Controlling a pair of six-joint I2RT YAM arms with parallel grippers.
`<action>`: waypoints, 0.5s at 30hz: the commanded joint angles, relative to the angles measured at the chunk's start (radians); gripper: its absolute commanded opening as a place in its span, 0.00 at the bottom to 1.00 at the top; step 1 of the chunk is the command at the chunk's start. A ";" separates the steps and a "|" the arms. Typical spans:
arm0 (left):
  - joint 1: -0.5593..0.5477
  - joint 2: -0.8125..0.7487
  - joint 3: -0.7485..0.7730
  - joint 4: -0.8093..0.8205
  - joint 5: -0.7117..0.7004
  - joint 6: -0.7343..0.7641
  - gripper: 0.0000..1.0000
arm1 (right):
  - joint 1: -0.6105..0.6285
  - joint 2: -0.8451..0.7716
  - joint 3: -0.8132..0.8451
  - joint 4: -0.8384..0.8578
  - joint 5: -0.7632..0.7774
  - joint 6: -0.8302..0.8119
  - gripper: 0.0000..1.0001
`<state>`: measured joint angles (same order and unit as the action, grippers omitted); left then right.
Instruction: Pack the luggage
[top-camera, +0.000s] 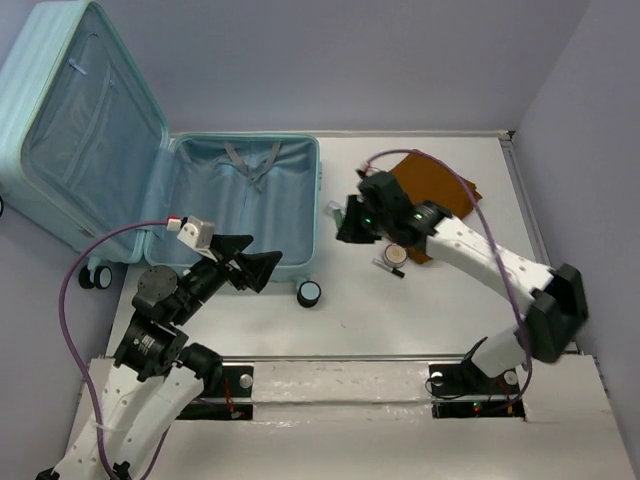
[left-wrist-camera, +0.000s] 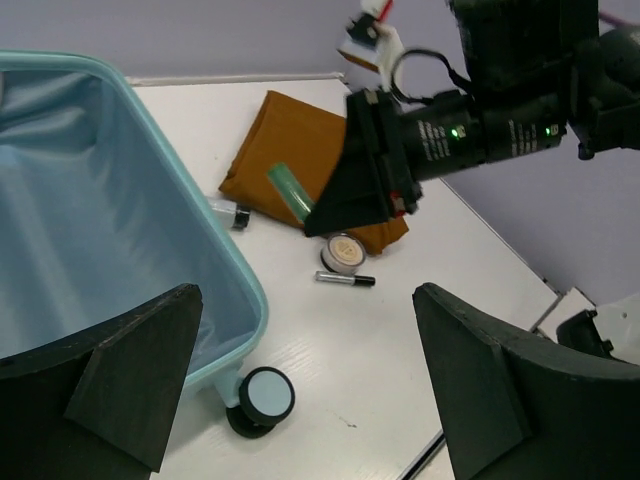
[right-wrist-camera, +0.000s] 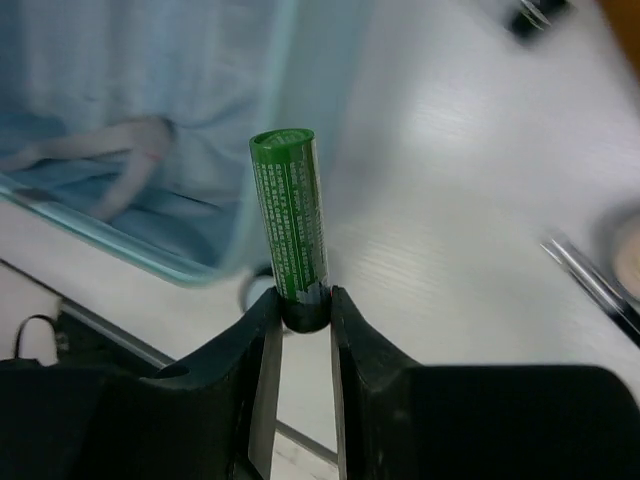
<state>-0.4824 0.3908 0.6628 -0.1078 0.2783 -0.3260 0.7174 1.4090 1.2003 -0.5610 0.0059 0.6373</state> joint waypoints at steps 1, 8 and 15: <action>0.030 0.011 0.035 0.016 -0.079 -0.022 0.99 | 0.131 0.305 0.436 0.153 -0.101 -0.123 0.07; 0.056 0.017 0.032 -0.006 -0.125 -0.039 0.99 | 0.117 0.519 0.687 0.065 -0.070 -0.255 0.85; 0.062 0.042 0.037 0.002 -0.114 -0.039 0.99 | -0.074 0.383 0.435 0.147 -0.038 -0.384 0.42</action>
<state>-0.4297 0.4137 0.6628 -0.1394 0.1711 -0.3611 0.7685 1.8866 1.7309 -0.4622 -0.0769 0.3614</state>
